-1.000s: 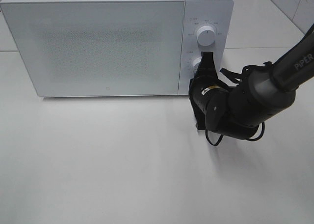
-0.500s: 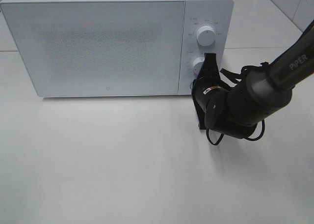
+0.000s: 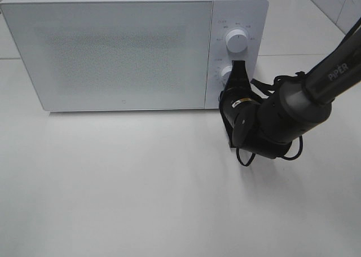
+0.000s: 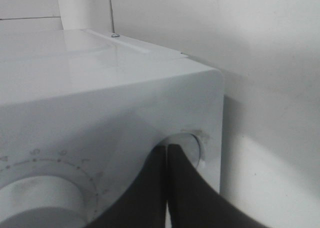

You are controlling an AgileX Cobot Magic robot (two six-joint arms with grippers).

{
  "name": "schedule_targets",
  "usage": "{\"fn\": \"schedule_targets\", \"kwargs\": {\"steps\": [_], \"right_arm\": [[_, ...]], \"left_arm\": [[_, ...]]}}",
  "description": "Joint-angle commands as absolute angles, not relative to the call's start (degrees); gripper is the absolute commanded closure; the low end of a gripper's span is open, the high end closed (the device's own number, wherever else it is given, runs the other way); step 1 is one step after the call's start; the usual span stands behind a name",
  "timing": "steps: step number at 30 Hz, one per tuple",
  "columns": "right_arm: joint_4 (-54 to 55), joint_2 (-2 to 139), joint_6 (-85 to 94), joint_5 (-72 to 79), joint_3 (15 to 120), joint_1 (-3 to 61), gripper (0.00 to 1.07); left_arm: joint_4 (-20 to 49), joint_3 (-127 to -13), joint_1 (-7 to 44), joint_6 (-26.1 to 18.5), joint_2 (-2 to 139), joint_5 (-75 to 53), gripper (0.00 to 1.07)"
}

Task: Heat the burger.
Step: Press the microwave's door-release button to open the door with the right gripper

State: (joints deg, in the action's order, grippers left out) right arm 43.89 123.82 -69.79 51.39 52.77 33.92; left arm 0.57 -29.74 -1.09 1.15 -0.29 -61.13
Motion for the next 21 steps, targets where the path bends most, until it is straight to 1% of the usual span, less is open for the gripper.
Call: {"fn": "schedule_targets", "kwargs": {"steps": [1, 10, 21], "right_arm": [[41.2, 123.36, -66.98, 61.19, 55.41, 31.34, 1.07], [39.88, 125.42, -67.04, 60.79, 61.08, 30.14, 1.07], [39.88, 125.99, -67.15, 59.53, 61.82, 30.14, 1.07]], "left_arm": [[0.34, -29.62, -1.2, 1.49, -0.63, -61.19, 0.07], [0.34, -29.62, -1.2, 1.49, -0.63, -61.19, 0.07], [0.34, -29.62, -1.2, 1.49, -0.63, -61.19, 0.07]]}}
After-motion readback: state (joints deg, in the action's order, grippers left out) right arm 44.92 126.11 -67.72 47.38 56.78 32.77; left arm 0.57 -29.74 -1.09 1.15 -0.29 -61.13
